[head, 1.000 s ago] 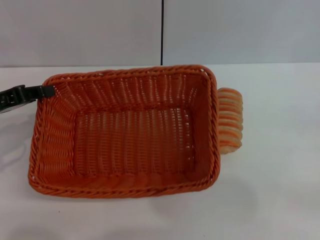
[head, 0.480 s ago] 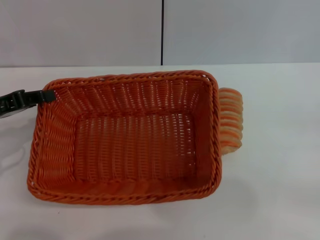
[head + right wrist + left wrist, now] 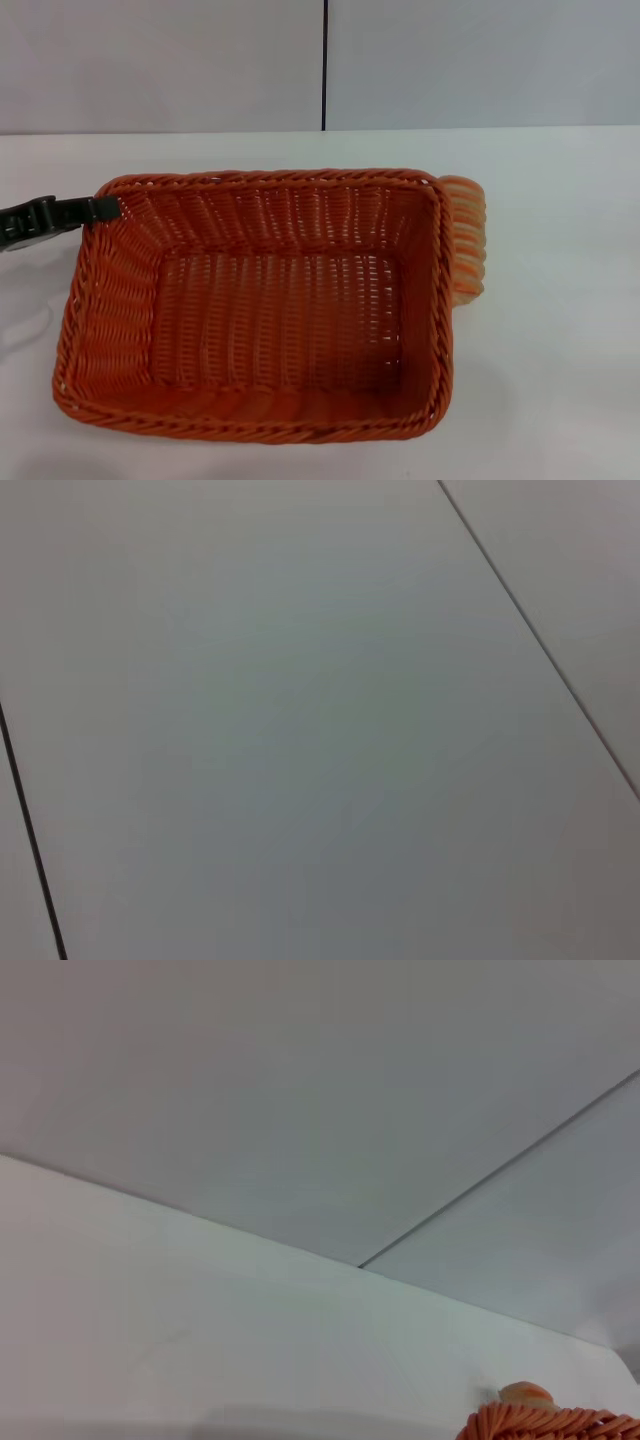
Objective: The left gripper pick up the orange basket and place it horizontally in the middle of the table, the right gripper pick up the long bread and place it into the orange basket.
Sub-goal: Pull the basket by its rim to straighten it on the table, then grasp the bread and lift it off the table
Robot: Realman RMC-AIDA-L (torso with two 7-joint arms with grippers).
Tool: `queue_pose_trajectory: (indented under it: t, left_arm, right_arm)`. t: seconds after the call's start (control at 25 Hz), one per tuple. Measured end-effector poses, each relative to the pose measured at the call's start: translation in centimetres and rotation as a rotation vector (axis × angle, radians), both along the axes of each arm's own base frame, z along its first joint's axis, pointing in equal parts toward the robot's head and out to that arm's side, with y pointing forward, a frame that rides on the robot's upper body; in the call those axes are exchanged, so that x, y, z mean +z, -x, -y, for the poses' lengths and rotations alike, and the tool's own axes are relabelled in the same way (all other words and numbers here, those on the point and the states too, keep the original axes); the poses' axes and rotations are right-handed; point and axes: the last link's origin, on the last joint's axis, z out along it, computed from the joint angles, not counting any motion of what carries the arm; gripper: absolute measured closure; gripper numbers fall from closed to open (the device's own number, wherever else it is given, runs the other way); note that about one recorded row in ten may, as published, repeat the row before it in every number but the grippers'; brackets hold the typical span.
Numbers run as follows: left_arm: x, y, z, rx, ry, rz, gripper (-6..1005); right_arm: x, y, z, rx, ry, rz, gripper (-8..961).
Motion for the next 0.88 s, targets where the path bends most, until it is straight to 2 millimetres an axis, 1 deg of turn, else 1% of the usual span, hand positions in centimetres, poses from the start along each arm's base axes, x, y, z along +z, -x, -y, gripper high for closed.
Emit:
queue_pose_trajectory:
  t: [0.16, 0.36, 0.44, 0.52, 0.56, 0.6, 0.64, 0.72, 0.76, 0.8, 0.84, 0.88]
  left_arm:
    - [0.1, 0.0, 0.0, 0.003, 0.003, 0.005, 800]
    - [0.2, 0.0, 0.0, 0.000, 0.003, 0.004, 591]
    - [0.3, 0.0, 0.0, -0.001, 0.001, 0.002, 528]
    - [1.1, 0.1, -0.2, -0.020, -0.034, -0.008, 465]
    - [1.4, 0.1, -0.2, -0.035, -0.054, -0.009, 433]
    - [2.2, 0.2, -0.3, -0.066, -0.102, -0.004, 433]
    - [2.4, 0.1, -0.4, -0.085, -0.123, -0.002, 432]
    - [3.3, -0.1, -0.4, -0.151, -0.195, 0.012, 432]
    - [4.0, -0.4, -0.5, -0.223, -0.275, 0.030, 432]
    - [4.0, -0.4, -0.5, -0.223, -0.275, 0.030, 431]
    - [4.1, -0.6, -0.5, -0.256, -0.312, 0.044, 431]
    - [4.2, -0.9, -0.4, -0.306, -0.376, 0.070, 431]
  right_arm:
    - [0.0, 0.0, 0.0, -0.003, 0.003, -0.002, 350]
    - [-0.1, 0.0, -0.1, -0.002, 0.004, -0.002, 350]
    - [-0.2, 0.1, -0.2, 0.003, 0.013, 0.001, 350]
    - [-0.1, 0.4, -0.5, 0.022, 0.036, 0.020, 349]
    - [0.1, 0.8, -1.0, 0.058, 0.082, 0.054, 349]
    - [0.1, 0.8, -1.0, 0.058, 0.082, 0.054, 349]
    - [0.2, 1.0, -1.3, 0.078, 0.109, 0.062, 349]
    - [0.7, 1.5, -2.1, 0.139, 0.195, 0.068, 349]
    - [1.3, 1.9, -2.7, 0.188, 0.278, 0.072, 349]
    - [1.3, 1.9, -2.7, 0.188, 0.278, 0.072, 349]
    - [1.6, 2.3, -3.1, 0.225, 0.350, 0.073, 348]
    - [2.4, 3.1, -4.0, 0.282, 0.493, 0.078, 348]
